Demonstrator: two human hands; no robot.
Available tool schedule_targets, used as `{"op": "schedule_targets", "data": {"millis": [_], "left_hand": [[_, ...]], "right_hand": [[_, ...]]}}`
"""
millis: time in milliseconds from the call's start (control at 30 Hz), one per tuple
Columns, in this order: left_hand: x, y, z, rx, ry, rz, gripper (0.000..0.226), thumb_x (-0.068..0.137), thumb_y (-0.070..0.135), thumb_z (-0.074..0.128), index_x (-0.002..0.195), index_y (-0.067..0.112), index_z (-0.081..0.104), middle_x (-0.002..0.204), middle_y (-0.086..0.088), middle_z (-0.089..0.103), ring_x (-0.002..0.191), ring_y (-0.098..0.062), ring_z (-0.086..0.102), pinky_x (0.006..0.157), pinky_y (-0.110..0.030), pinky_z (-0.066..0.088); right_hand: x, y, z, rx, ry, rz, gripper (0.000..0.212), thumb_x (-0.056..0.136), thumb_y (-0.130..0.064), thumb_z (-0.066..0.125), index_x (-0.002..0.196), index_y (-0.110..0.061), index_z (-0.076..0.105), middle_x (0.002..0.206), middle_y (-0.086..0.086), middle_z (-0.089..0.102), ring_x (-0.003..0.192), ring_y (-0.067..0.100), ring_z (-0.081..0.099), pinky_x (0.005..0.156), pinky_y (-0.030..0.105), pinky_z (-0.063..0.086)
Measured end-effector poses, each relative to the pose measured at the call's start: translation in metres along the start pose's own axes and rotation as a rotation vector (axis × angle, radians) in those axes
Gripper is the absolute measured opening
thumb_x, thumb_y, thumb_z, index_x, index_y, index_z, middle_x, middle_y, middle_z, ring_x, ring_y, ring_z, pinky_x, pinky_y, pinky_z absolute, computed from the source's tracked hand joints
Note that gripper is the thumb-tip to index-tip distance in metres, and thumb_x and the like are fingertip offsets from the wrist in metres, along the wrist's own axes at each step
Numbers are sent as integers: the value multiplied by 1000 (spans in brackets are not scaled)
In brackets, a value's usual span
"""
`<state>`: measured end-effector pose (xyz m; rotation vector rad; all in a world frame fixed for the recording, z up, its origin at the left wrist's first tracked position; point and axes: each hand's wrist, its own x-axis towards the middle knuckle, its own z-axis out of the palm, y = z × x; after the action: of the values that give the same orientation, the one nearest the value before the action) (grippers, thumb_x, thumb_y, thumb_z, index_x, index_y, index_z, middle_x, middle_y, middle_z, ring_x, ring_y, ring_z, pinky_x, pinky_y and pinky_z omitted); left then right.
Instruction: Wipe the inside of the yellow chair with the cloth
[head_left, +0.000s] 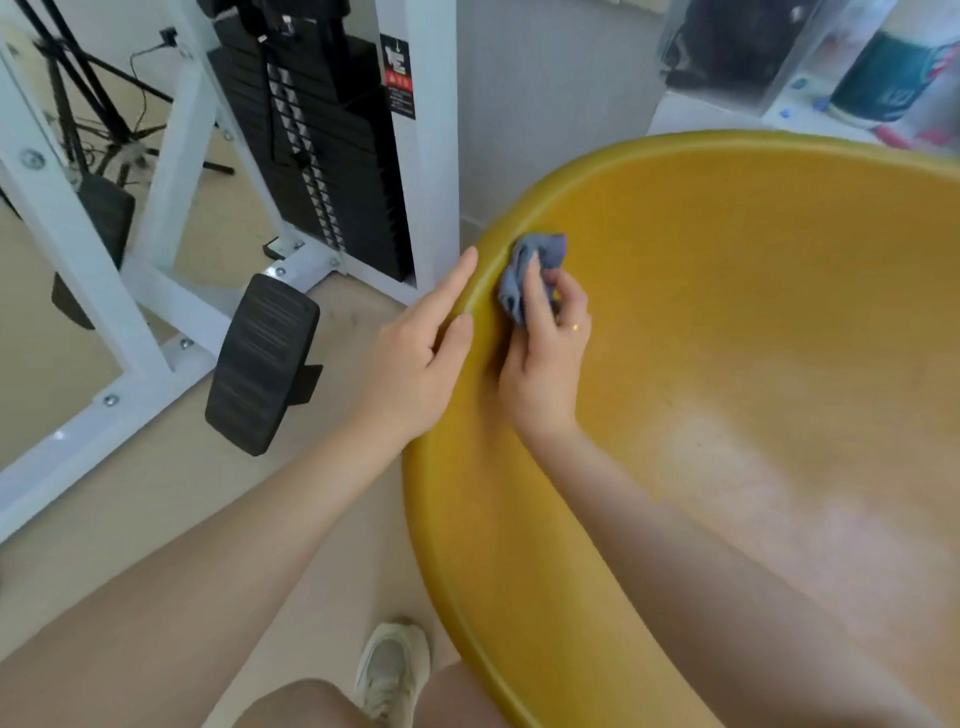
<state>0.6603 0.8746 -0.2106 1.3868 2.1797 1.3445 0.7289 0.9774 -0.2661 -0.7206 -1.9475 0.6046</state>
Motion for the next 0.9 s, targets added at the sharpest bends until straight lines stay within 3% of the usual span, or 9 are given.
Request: {"op": "schedule_targets", "data": {"millis": [133,233,333,433,500,600,700,767,900], "left_hand": [[-5,2,1,-56,10,-58,42,99,28,39,128,54,24,110,13,57,87,-10,60,81,-29,55],[-3,5,2,-3,42,-46,42,99,27,40,133,48,26,120,4,60,83,-4,57,81,-23,52],[-4,3,2,16,56,-44,43,100,23,38,138,42,29,133,5,54,101,-3,56,91,-21,46],[-12,-4,2,-178,-31,-55,44,102,18,32,138,43,27,143,10,40,123,-1,46,104,-24,41],[-21,-7,4,-233,-50,-71,43,102,16,31,137,41,24,141,19,34,123,11,40,104,-12,35],[-30,-6,7,-191,20,-98,42,101,22,35,135,41,22,132,30,30,116,21,33,94,5,28],[-33,-6,9,-148,91,-112,41,99,28,40,132,46,25,125,35,33,107,24,39,88,6,32],[-33,-5,10,-153,103,-117,39,98,29,41,129,48,27,119,38,34,99,28,41,83,6,35],[-33,-6,8,-185,107,-108,40,98,25,43,126,50,30,123,38,36,107,28,40,91,4,32]], "right_hand": [[42,18,-4,-84,113,122,58,80,8,35,134,-9,45,129,24,44,97,40,45,83,16,19],[29,1,-3,21,90,125,49,86,2,36,133,-8,47,125,24,45,101,39,46,90,23,29],[-23,-22,-5,162,-71,6,46,88,-9,32,131,-6,48,120,23,46,101,38,49,90,44,43],[-72,-27,-14,204,-204,-43,46,88,-8,31,131,-9,49,119,21,45,105,35,47,89,44,43],[-74,-24,-15,205,-213,-53,46,87,-7,31,130,-11,47,117,23,46,104,36,48,89,44,43],[-39,-18,-7,177,-104,-3,47,84,-1,31,126,-3,52,111,27,48,98,40,49,91,39,40],[14,-3,-2,168,86,145,54,75,12,34,123,-2,56,110,25,49,97,39,49,90,22,29],[34,1,-3,214,169,265,56,75,14,34,122,-5,58,111,20,49,100,37,49,89,22,30],[6,-14,0,157,108,167,57,74,12,37,125,-7,55,114,23,49,100,35,47,92,24,32]]}}
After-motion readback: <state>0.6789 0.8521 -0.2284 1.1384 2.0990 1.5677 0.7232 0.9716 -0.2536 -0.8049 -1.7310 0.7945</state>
